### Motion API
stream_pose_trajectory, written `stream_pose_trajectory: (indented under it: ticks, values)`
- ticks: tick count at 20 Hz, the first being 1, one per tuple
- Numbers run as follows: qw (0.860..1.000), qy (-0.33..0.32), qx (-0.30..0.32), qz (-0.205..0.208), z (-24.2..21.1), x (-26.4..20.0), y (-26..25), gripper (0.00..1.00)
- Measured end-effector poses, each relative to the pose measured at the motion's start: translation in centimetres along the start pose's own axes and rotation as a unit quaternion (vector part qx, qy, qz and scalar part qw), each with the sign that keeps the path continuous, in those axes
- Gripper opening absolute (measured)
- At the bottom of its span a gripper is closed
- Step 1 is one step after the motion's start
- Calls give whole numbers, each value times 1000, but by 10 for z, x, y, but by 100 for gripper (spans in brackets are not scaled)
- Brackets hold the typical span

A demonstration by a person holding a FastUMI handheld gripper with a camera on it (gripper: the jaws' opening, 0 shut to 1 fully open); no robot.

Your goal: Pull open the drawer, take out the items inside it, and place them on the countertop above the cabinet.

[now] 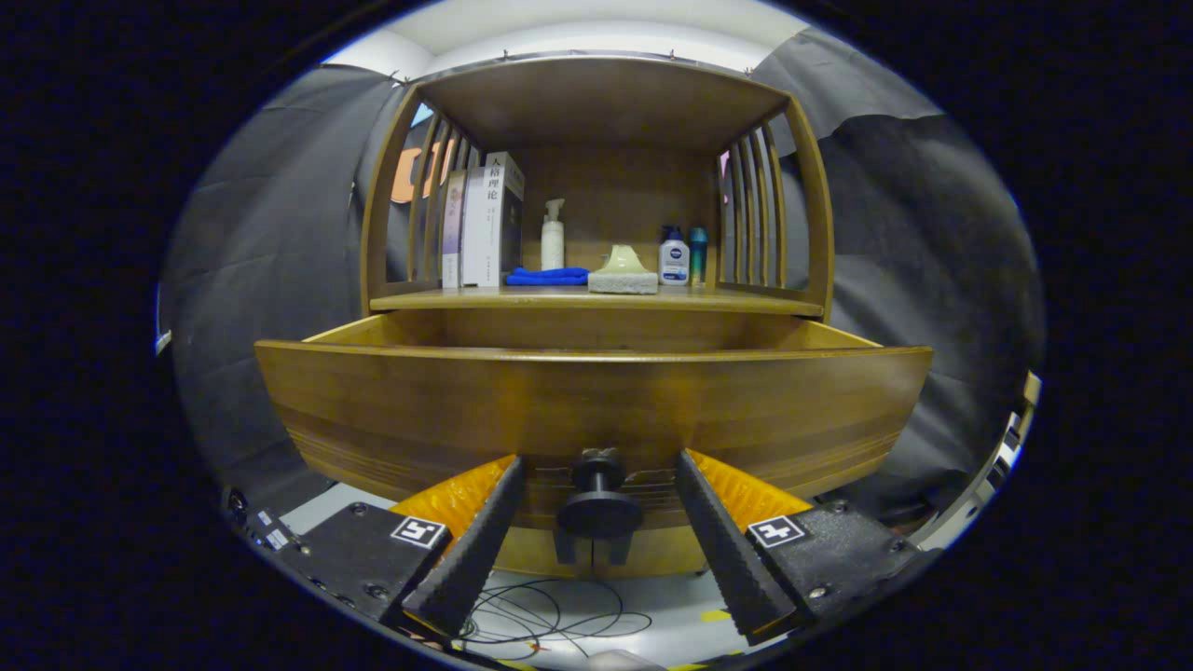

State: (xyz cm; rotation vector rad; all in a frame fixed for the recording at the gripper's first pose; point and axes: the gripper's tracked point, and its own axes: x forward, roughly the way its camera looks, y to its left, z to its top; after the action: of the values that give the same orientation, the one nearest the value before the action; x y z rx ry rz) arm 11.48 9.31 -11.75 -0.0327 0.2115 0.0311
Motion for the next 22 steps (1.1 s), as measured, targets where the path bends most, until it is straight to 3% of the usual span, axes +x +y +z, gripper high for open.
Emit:
stream_pose_trajectory:
  ticks: [22]
  values:
    - [1000, -10, 6, 2, 33, 102, 2, 100]
